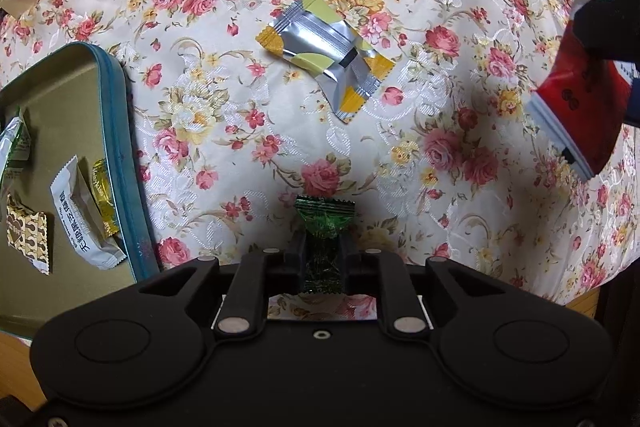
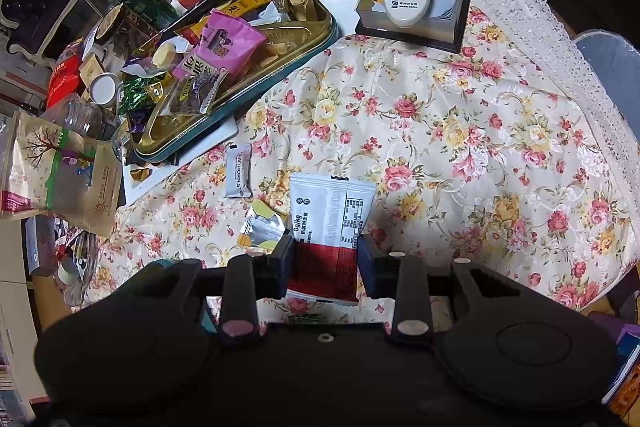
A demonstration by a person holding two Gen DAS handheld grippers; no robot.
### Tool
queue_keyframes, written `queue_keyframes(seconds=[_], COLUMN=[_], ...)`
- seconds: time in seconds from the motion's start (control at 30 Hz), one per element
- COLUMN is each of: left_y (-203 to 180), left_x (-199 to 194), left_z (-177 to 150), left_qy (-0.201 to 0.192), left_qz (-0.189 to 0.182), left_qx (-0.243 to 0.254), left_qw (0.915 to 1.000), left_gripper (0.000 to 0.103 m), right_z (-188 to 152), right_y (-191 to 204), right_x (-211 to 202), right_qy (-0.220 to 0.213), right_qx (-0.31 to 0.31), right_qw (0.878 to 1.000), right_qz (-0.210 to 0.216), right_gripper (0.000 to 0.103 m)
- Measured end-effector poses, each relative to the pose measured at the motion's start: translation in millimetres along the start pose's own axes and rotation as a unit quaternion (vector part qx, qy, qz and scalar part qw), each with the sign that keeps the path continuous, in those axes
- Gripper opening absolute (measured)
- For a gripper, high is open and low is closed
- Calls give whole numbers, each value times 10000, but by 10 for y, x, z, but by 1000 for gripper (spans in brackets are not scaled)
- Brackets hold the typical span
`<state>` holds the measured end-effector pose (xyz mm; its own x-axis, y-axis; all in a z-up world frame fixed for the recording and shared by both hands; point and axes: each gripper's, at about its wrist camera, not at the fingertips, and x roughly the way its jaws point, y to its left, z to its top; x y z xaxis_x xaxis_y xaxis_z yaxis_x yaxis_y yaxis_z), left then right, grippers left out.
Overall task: Organize snacks
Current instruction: 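Close the left tool on the green-wrapped candy and lift it, then carry the green candy and red packet over the gold tray with both tools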
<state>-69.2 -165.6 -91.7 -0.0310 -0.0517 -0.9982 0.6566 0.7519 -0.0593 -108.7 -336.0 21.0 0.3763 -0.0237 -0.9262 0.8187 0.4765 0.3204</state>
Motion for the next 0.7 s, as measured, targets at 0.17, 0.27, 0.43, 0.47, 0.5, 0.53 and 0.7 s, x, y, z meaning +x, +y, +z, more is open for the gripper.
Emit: queue_keyframes(seconds=[0.17,0.27,0.43,0.47,0.5,0.53,0.7], left_y=[84,177,369,415,450,496,785], left_x=[-144,-296,-604,-664,-714,-759,-993], left_z=[62,106,142,160,152,155,161], left_qy=[-263,-403,-695,-762,-824,-872,-1129], left_qz=[155,112,125,161,196,231,237], left_qx=[-116,-254,-468,-506,-550,-588,-922], left_qw=[9995,9988,9964,9957,9949,9942,9890], left_gripper=[23,23,23,23,23,23,23], right_z=[17,22,8,1,-7,-15,-73], right_y=[-18,-20,11,23,37,53,176], right_x=[-7,-9,20,30,39,46,98], right_qy=[-13,-22,-4,5,13,16,57], right_qx=[33,37,-18,-41,-69,-96,-287], right_qw=[10000,10000,10000,10000,9999,9999,9995], right_qz=[-4,-11,-59,-67,-75,-81,-70], right_gripper=[36,36,36,36,36,36,36])
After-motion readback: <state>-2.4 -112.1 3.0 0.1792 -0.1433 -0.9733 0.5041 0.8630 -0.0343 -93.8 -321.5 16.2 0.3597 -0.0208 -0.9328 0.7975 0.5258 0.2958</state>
